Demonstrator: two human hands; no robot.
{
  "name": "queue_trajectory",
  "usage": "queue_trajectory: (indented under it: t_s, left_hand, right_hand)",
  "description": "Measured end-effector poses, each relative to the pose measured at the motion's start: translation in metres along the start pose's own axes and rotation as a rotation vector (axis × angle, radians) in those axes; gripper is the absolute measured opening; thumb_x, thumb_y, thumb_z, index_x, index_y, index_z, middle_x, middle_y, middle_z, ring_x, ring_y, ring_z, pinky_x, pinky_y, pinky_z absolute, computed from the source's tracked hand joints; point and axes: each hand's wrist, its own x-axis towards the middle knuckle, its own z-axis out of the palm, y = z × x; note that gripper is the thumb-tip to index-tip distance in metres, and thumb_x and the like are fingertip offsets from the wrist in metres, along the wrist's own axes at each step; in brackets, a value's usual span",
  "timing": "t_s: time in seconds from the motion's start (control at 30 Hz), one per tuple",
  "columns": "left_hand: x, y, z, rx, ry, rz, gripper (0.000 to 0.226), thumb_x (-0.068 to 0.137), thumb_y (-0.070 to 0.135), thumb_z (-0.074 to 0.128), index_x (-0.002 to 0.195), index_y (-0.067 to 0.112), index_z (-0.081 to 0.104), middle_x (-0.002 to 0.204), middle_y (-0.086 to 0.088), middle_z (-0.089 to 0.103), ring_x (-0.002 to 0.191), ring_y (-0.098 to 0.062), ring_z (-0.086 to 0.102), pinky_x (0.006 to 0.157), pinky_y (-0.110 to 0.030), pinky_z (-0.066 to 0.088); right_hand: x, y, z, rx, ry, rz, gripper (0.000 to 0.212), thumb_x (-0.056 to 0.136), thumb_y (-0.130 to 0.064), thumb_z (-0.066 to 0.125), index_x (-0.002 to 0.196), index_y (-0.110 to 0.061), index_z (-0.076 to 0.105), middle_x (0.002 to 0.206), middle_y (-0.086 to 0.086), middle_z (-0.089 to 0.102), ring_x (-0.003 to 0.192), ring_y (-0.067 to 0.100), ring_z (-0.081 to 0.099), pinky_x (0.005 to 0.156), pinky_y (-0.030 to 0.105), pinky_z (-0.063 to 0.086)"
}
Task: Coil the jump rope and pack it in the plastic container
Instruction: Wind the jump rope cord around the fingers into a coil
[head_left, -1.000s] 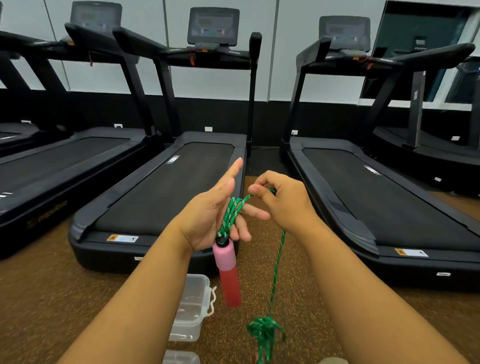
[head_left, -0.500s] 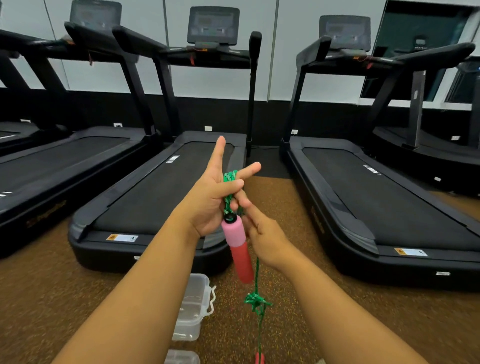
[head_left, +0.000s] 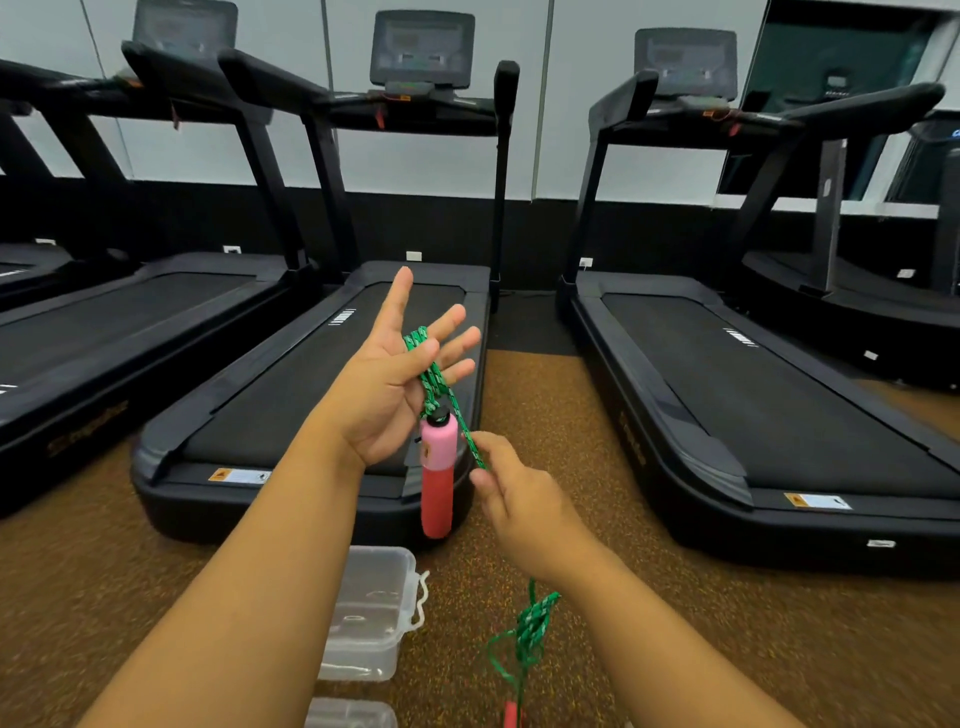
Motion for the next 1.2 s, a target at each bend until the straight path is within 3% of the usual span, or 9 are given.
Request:
queue_trajectory:
  t_s: [0.13, 0.27, 0.43, 0.53, 0.6, 0.7, 0.83, 1.0, 1.2]
  left_hand:
    - [0.001, 0.003, 0.003, 0.055, -0.023, -0.005, 0.077, 0.098, -0.007, 0.036, 0.15, 0.046, 0.012, 0.141, -0.011, 0.05, 0.12, -0.026, 0.061, 0.087, -0.03, 0.055]
    - [0.001, 0.002, 0.002, 0.086, -0.031, -0.026, 0.073, 0.1, -0.002, 0.036, 0.15, 0.045, 0.014, 0.141, -0.012, 0.052, 0.12, -0.026, 0.061, 0.089, -0.031, 0.055]
    - [-0.005, -0.001, 0.001, 0.137, -0.068, -0.099, 0.051, 0.105, 0.028, 0.026, 0.149, 0.049, 0.011, 0.137, -0.013, 0.057, 0.119, -0.029, 0.061, 0.102, -0.042, 0.044]
    - [-0.01, -0.003, 0.006, 0.139, -0.136, -0.179, 0.049, 0.1, 0.045, 0.024, 0.146, 0.055, 0.012, 0.136, -0.01, 0.058, 0.115, -0.025, 0.063, 0.099, -0.042, 0.047]
    - [-0.014, -0.006, 0.011, 0.16, -0.187, -0.2, 0.048, 0.1, 0.047, 0.024, 0.147, 0.054, 0.014, 0.128, 0.001, 0.055, 0.102, -0.022, 0.063, 0.087, -0.031, 0.053]
    - [-0.017, -0.008, 0.018, 0.168, -0.228, -0.214, 0.053, 0.096, 0.05, 0.027, 0.148, 0.051, 0.016, 0.124, 0.001, 0.053, 0.086, -0.028, 0.059, 0.072, -0.031, 0.056]
    - [-0.019, -0.007, 0.019, 0.113, -0.288, -0.229, 0.056, 0.094, 0.058, 0.03, 0.147, 0.053, 0.015, 0.11, -0.028, 0.063, 0.066, -0.028, 0.068, 0.057, -0.029, 0.055]
    - [-0.017, -0.003, 0.021, 0.001, -0.336, -0.175, 0.054, 0.095, 0.05, 0.028, 0.148, 0.048, 0.018, 0.106, -0.037, 0.063, 0.063, -0.027, 0.068, 0.057, -0.029, 0.055]
    - [-0.014, 0.007, 0.027, 0.032, -0.272, -0.07, 0.072, 0.094, 0.012, 0.048, 0.15, 0.043, 0.016, 0.114, -0.03, 0.066, 0.08, -0.027, 0.072, 0.071, -0.028, 0.06]
  right_hand:
    - [-0.004, -0.008, -0.005, -0.075, 0.041, -0.051, 0.026, 0.102, -0.036, 0.035, 0.127, -0.034, 0.034, 0.08, 0.004, 0.064, 0.076, 0.03, 0.061, 0.068, 0.043, 0.051]
    - [-0.004, -0.012, -0.007, -0.162, 0.15, -0.179, 0.028, 0.099, -0.036, 0.04, 0.124, -0.028, 0.048, 0.102, 0.0, 0.066, 0.089, 0.027, 0.063, 0.072, 0.043, 0.052]
    - [0.002, -0.026, -0.025, -0.215, 0.304, -0.36, 0.029, 0.094, -0.036, 0.042, 0.109, -0.021, 0.062, 0.086, -0.001, 0.06, 0.07, 0.022, 0.059, 0.055, 0.044, 0.052]
    - [0.011, -0.035, -0.04, -0.211, 0.346, -0.43, 0.026, 0.093, -0.031, 0.047, 0.106, -0.018, 0.066, 0.097, -0.002, 0.066, 0.08, 0.02, 0.064, 0.06, 0.04, 0.055]
    - [0.017, -0.039, -0.049, -0.201, 0.353, -0.414, 0.022, 0.093, -0.03, 0.05, 0.103, -0.018, 0.066, 0.093, -0.002, 0.065, 0.078, 0.019, 0.062, 0.061, 0.04, 0.055]
    - [0.027, -0.041, -0.063, -0.155, 0.378, -0.311, 0.014, 0.09, -0.031, 0.058, 0.095, -0.022, 0.067, 0.081, -0.004, 0.057, 0.071, 0.015, 0.056, 0.062, 0.041, 0.052]
    - [0.038, -0.033, -0.076, 0.004, 0.371, -0.139, 0.008, 0.088, -0.024, 0.065, 0.094, -0.025, 0.071, 0.086, -0.004, 0.062, 0.082, 0.012, 0.058, 0.075, 0.036, 0.051]
    - [0.037, -0.019, -0.068, 0.304, 0.27, 0.001, 0.023, 0.094, -0.009, 0.056, 0.105, -0.022, 0.072, 0.099, -0.002, 0.07, 0.092, 0.01, 0.062, 0.08, 0.024, 0.05]
    - [0.031, -0.007, -0.042, 0.431, 0.127, 0.074, 0.04, 0.097, -0.01, 0.049, 0.102, -0.046, 0.066, 0.077, -0.003, 0.064, 0.064, 0.007, 0.056, 0.065, 0.03, 0.05]
